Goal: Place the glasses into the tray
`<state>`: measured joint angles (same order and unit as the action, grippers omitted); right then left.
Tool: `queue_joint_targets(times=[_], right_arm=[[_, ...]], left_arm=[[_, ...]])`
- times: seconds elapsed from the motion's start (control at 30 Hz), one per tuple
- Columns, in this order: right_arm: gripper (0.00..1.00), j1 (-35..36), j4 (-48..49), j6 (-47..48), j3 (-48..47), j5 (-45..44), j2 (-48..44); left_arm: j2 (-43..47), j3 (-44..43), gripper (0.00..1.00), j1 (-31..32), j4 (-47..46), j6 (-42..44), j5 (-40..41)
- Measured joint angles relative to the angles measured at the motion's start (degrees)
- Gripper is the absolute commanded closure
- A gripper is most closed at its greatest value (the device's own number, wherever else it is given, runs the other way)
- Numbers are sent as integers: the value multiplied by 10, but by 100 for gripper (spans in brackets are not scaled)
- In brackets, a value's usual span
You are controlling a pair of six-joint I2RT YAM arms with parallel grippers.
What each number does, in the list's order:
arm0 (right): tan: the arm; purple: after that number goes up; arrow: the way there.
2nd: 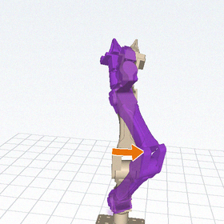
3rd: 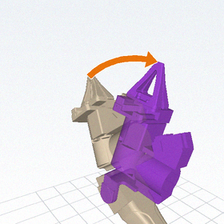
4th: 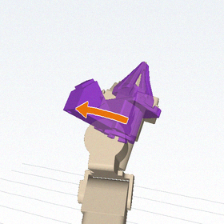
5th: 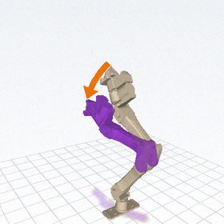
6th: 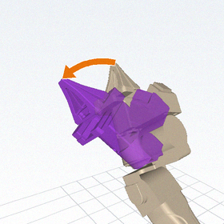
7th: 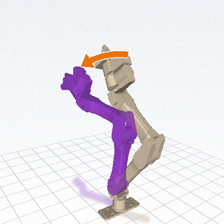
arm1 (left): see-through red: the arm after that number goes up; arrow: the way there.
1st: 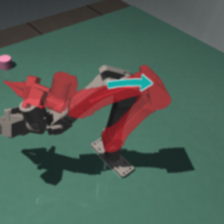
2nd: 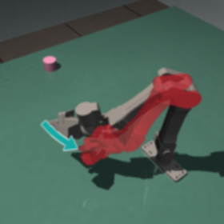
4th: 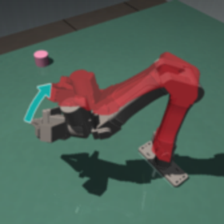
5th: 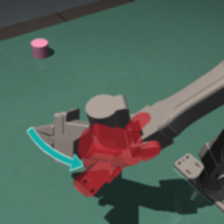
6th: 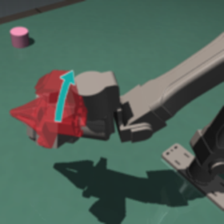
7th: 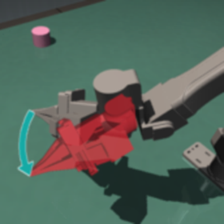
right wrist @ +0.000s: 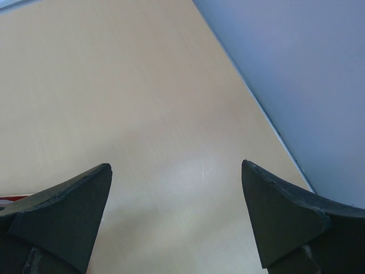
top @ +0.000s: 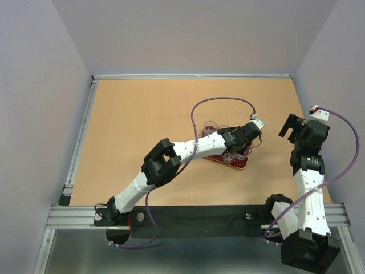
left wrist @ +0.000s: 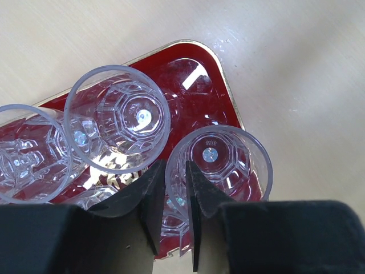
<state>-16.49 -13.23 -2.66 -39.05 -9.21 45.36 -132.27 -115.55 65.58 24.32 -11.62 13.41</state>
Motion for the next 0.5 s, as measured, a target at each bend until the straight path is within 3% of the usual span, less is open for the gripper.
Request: queue_joint_targets(times=[0.2, 0.5], right_arm=[[0, 0, 0, 0, 0, 0, 0], [0, 0, 0, 0, 0, 0, 0]], left_arm=[[0, -5, 64, 3, 2, 0, 8], [33, -7, 51, 3, 6, 2, 28]])
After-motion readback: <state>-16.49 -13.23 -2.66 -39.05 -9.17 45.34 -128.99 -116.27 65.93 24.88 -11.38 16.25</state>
